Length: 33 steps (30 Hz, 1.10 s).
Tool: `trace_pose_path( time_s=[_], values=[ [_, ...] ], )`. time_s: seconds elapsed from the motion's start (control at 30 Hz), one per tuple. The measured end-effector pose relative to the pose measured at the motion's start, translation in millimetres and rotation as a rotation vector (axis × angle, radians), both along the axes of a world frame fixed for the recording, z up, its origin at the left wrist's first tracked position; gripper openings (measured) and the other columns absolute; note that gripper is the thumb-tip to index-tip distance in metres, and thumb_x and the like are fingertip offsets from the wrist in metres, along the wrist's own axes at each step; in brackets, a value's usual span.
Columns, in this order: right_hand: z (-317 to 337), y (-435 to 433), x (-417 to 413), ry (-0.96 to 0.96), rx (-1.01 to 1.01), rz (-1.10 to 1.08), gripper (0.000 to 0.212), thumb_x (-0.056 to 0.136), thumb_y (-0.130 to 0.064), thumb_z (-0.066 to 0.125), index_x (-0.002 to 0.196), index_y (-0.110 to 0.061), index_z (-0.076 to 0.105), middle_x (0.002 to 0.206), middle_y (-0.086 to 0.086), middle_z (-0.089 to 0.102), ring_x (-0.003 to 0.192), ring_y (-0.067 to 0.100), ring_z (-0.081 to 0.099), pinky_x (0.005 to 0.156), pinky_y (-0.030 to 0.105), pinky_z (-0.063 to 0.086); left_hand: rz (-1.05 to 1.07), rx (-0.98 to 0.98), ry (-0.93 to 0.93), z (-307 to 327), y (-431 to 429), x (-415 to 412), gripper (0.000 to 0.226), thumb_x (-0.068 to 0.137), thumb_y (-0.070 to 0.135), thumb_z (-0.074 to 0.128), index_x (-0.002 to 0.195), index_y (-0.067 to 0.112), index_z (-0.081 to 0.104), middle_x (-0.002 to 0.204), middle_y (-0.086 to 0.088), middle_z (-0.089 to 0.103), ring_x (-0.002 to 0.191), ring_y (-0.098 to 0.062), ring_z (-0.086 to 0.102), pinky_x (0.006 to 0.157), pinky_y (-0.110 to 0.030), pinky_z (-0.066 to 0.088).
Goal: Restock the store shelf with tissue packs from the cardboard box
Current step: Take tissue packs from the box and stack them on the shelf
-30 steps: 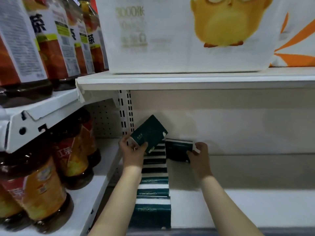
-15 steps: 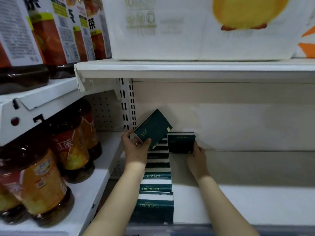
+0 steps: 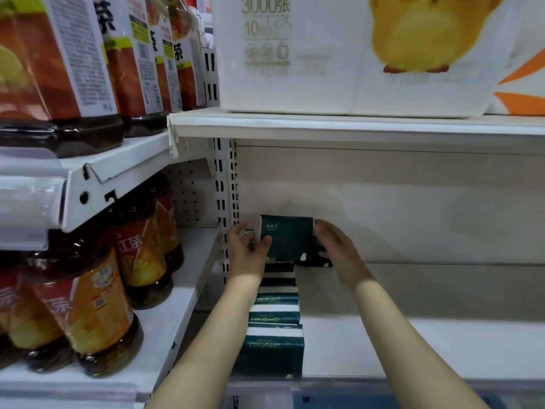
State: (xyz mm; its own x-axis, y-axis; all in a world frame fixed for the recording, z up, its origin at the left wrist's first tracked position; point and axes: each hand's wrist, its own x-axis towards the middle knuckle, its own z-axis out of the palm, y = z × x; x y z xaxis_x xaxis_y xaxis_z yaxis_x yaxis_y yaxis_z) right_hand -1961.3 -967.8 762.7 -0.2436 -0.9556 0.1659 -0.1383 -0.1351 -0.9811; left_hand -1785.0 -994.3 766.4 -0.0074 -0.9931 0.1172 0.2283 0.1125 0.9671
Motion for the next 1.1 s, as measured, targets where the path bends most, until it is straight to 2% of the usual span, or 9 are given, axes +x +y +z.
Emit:
trace_pose_path(
  time_s=[0.07, 0.17, 0.3, 0.37, 0.6, 0.7, 0.8, 0.97, 1.1],
  values=[
    [7, 0, 9, 0.022, 0.014, 0.122, 0.029, 0.098, -0.025, 0.057, 0.127, -0.026, 0.056, 0.117, -0.007, 0.067, 0.105, 0.004, 0.064, 0.079, 0.018, 0.052, -0.023, -0.014, -0.027, -2, 0, -1, 0.047, 0.092, 0.008, 0.062, 0.125, 0.027, 0.035, 0.133, -0.005, 0.045, 0.126, -0.02, 0.045, 0.098, -0.03, 0.038],
    [3, -3, 7, -0.081, -0.026, 0.075, 0.037, 0.093, -0.001, 0.058, 0.126, -0.018, 0.057, 0.114, 0.003, 0.069, 0.101, 0.013, 0.067, 0.075, 0.02, 0.053, -0.018, -0.014, -0.011, -2, 1, 0, 0.049, 0.094, 0.011, 0.06, 0.135, 0.021, 0.035, 0.124, 0.001, 0.05, 0.124, -0.016, 0.046, 0.098, -0.027, 0.035],
    [-19, 1, -20, -0.311, -0.084, -0.084, 0.039, 0.094, 0.004, 0.053, 0.13, -0.009, 0.057, 0.125, 0.01, 0.065, 0.114, 0.027, 0.061, 0.08, 0.029, 0.052, -0.019, 0.0, -0.061, -4, 0, 0, 0.042, 0.099, 0.019, 0.053, 0.138, 0.022, 0.037, 0.101, 0.021, 0.054, 0.113, -0.011, 0.047, 0.097, -0.028, 0.031],
    [-31, 6, -33, -0.357, -0.087, -0.218, 0.04, 0.092, 0.008, 0.051, 0.129, -0.006, 0.057, 0.125, 0.013, 0.063, 0.113, 0.032, 0.06, 0.075, 0.03, 0.053, 0.0, 0.024, -0.059, -5, -3, 0, 0.036, 0.1, 0.017, 0.05, 0.135, 0.021, 0.042, 0.1, 0.02, 0.054, 0.113, -0.012, 0.047, 0.096, -0.026, 0.031],
    [-68, 6, -33, -0.119, 0.032, -0.33, 0.043, 0.091, 0.013, 0.05, 0.128, -0.008, 0.056, 0.119, 0.009, 0.062, 0.109, 0.026, 0.058, 0.058, 0.009, 0.049, 0.027, 0.031, -0.08, -7, -4, -1, 0.03, 0.101, 0.01, 0.044, 0.13, 0.014, 0.049, 0.116, 0.005, 0.057, 0.104, -0.006, 0.047, 0.093, -0.02, 0.029],
    [-78, -4, -25, -0.025, 0.068, -0.29, 0.049, 0.093, 0.008, 0.052, 0.137, -0.013, 0.05, 0.126, 0.005, 0.061, 0.116, 0.025, 0.058, 0.078, 0.023, 0.055, 0.038, 0.018, -0.134, -8, -6, -1, 0.026, 0.1, 0.01, 0.046, 0.126, 0.013, 0.052, 0.113, 0.005, 0.057, 0.104, -0.007, 0.049, 0.091, -0.018, 0.031],
    [-79, -10, -22, 0.193, 0.115, -0.287, 0.056, 0.093, -0.002, 0.055, 0.144, -0.022, 0.042, 0.134, 0.002, 0.059, 0.125, 0.025, 0.053, 0.102, 0.038, 0.045, 0.038, 0.007, -0.162, -9, -7, -2, 0.022, 0.099, 0.011, 0.05, 0.121, 0.012, 0.054, 0.103, 0.009, 0.058, 0.104, -0.009, 0.052, 0.091, -0.019, 0.034],
    [-78, -15, -16, 0.277, 0.133, -0.321, 0.055, 0.096, -0.005, 0.053, 0.146, -0.019, 0.036, 0.134, 0.005, 0.058, 0.122, 0.027, 0.053, 0.089, 0.025, 0.037, 0.038, 0.01, -0.172, -11, -10, -3, 0.023, 0.1, 0.01, 0.049, 0.122, 0.01, 0.054, 0.095, 0.02, 0.052, 0.086, 0.006, 0.046, 0.088, -0.013, 0.032],
    [-81, -16, -14, 0.328, 0.118, -0.338, 0.054, 0.095, -0.005, 0.051, 0.145, -0.018, 0.037, 0.132, 0.006, 0.059, 0.119, 0.03, 0.055, 0.088, 0.025, 0.037, 0.03, 0.016, -0.217, -13, -12, -3, 0.022, 0.1, 0.014, 0.047, 0.121, 0.014, 0.055, 0.103, 0.014, 0.057, 0.094, -0.001, 0.049, 0.088, -0.018, 0.034]
  ],
)
